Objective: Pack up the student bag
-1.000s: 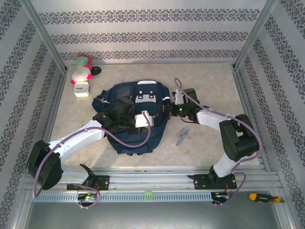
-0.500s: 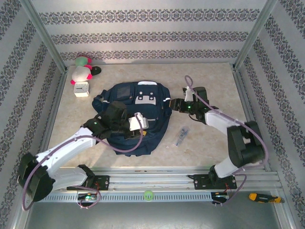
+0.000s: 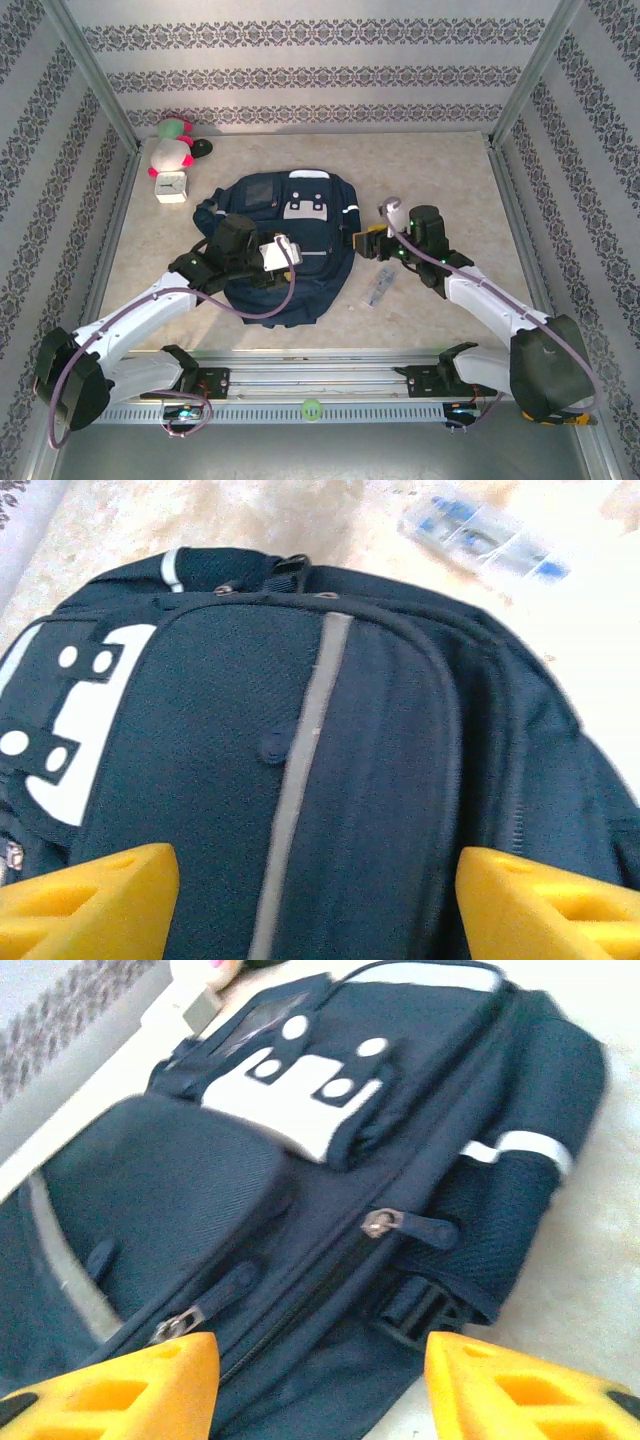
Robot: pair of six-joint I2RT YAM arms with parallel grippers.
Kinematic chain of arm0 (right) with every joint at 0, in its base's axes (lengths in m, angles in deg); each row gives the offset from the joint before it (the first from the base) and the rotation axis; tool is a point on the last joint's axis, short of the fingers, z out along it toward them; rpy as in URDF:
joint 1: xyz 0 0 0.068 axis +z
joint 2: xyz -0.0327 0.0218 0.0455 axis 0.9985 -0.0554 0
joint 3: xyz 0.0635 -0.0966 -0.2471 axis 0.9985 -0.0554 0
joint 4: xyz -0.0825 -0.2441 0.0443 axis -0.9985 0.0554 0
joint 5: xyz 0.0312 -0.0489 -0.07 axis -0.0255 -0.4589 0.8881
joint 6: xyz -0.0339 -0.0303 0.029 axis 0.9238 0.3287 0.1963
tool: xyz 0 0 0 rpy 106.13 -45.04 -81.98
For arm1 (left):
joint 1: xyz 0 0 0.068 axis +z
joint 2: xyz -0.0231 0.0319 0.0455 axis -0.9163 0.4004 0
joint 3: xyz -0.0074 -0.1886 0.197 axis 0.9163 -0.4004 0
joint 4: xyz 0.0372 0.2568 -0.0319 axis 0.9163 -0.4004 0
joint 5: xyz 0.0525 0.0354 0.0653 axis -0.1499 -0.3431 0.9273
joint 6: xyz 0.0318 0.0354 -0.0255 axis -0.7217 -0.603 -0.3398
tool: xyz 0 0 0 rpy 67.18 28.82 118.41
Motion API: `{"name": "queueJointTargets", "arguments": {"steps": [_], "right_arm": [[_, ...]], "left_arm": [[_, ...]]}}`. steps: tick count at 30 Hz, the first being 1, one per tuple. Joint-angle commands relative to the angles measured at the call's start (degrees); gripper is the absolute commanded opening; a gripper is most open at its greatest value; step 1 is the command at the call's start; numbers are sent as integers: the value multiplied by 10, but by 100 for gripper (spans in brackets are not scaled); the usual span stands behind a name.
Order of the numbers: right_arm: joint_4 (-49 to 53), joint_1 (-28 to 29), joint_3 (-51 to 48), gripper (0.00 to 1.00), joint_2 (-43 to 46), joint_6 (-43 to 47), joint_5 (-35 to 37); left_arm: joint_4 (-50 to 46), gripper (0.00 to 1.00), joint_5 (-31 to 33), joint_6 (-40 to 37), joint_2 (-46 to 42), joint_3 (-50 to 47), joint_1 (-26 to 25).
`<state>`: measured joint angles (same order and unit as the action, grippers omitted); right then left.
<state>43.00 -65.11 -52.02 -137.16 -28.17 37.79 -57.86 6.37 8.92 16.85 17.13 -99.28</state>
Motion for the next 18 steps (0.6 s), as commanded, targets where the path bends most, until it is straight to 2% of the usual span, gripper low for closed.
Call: {"name": "queueJointTargets", "arguments": {"steps": [1, 7, 12, 18], "right_arm": [[-9, 36, -4, 55, 4, 114, -38], [-9, 52, 15, 55, -27, 122, -47], [9, 66, 26, 55, -36, 148, -48], [5, 81, 20, 55, -35, 141, -43]], "left_arm": [[32, 73, 41, -45, 22, 0, 6], [-18, 77, 21, -97, 67, 31, 7], [-77, 79, -4, -134, 73, 50, 6], [-132, 81, 28, -184, 66, 33, -7]]}}
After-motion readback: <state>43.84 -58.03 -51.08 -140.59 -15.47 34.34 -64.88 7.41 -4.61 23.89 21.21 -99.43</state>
